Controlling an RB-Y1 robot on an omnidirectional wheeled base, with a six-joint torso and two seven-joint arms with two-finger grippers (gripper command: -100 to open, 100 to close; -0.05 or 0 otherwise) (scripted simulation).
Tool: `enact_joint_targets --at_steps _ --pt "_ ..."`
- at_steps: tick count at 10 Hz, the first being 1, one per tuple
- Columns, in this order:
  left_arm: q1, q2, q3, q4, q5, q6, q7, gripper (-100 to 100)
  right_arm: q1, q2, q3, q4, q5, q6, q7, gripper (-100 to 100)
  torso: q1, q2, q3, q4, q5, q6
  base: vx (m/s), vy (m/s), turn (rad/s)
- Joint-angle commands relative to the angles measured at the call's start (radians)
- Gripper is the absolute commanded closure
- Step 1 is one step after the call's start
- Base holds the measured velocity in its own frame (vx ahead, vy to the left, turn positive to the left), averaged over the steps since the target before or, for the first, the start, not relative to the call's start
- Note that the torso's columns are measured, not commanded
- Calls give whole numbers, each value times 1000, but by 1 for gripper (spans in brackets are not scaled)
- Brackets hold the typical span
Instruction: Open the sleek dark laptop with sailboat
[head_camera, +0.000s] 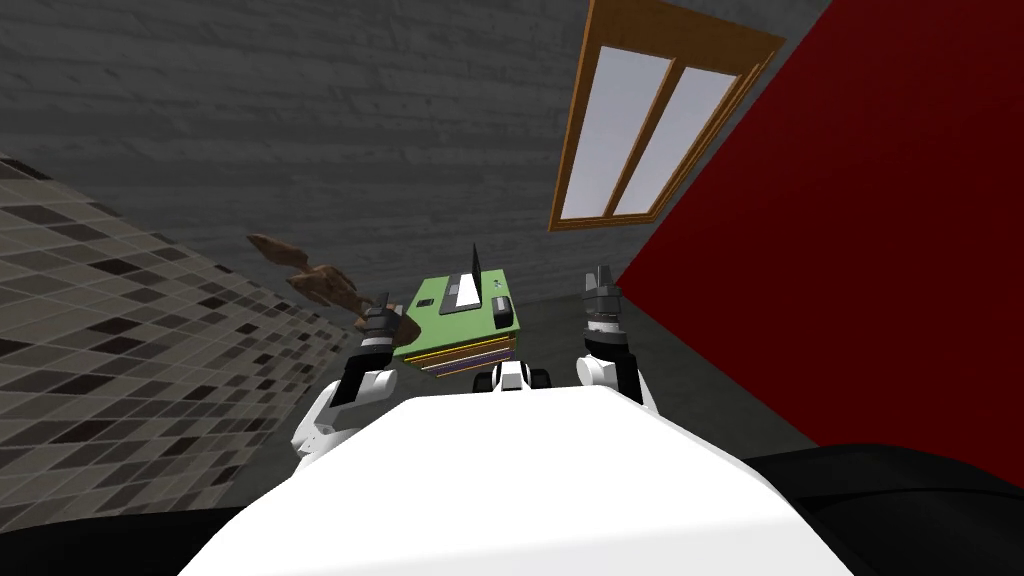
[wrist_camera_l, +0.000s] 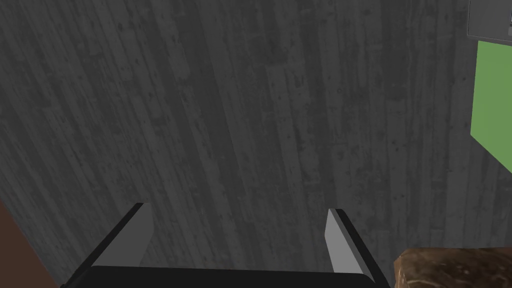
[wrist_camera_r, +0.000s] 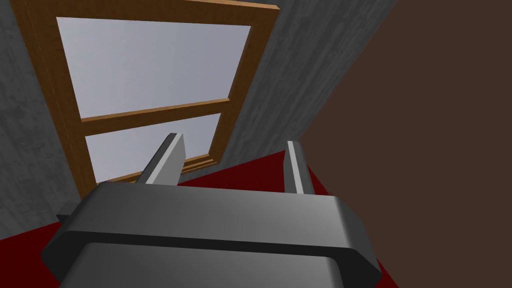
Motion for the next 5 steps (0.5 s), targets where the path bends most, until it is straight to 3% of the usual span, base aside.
enact_joint_targets --at_steps 1,5 --pt "-23 36 37 80 -4 19 -4 -100 0 0 0 0 0 0 0 0 0 -1 0 0 0 0 7 -111 -151" --pt "-47 73 73 153 -16 52 -8 -100 0 0 0 0 0 0 0 0 1 0 0 0 0 0 4 -101 -119"
